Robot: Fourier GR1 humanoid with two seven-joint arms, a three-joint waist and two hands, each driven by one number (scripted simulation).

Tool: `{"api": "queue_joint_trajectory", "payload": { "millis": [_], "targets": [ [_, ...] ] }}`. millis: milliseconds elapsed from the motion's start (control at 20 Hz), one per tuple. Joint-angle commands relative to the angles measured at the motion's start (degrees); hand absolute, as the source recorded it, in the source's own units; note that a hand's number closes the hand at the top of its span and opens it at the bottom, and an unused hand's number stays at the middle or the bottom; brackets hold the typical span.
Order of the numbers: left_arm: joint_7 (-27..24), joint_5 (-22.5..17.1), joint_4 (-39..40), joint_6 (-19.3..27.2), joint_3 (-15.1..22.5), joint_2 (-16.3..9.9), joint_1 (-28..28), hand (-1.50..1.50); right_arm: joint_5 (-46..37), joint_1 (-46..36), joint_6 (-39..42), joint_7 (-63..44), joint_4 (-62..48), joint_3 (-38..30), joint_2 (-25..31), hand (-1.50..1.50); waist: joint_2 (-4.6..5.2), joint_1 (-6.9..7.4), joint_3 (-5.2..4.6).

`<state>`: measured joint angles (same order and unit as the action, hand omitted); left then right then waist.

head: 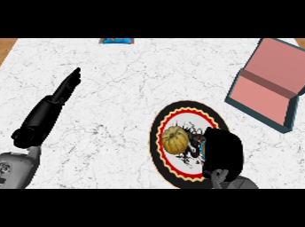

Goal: Pick the cupcake from the plate and place it in the cardboard box

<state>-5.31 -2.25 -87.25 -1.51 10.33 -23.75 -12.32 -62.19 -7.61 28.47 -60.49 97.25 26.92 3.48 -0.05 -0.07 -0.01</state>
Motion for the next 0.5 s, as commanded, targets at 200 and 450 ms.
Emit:
{"api": "queue_joint_trajectory", "payload": {
  "millis": [200,450],
  "targets": [
    [0.9,1.9,-1.0,-1.5,-1.9,1.9,0.1,0.0,-9.2,-3.1,-3.8,2.5,-6.1,0.8,1.4,1.5,0.06,0.19,0.02],
    [-1.4,0.1,2.6,-5.8,-4.3,-0.2,-0.6,0.0,-5.7,-6.5,-3.3,16.6,-5.2,4.8,1.7,1.5,0.32,0.83,0.02]
  ]
}}
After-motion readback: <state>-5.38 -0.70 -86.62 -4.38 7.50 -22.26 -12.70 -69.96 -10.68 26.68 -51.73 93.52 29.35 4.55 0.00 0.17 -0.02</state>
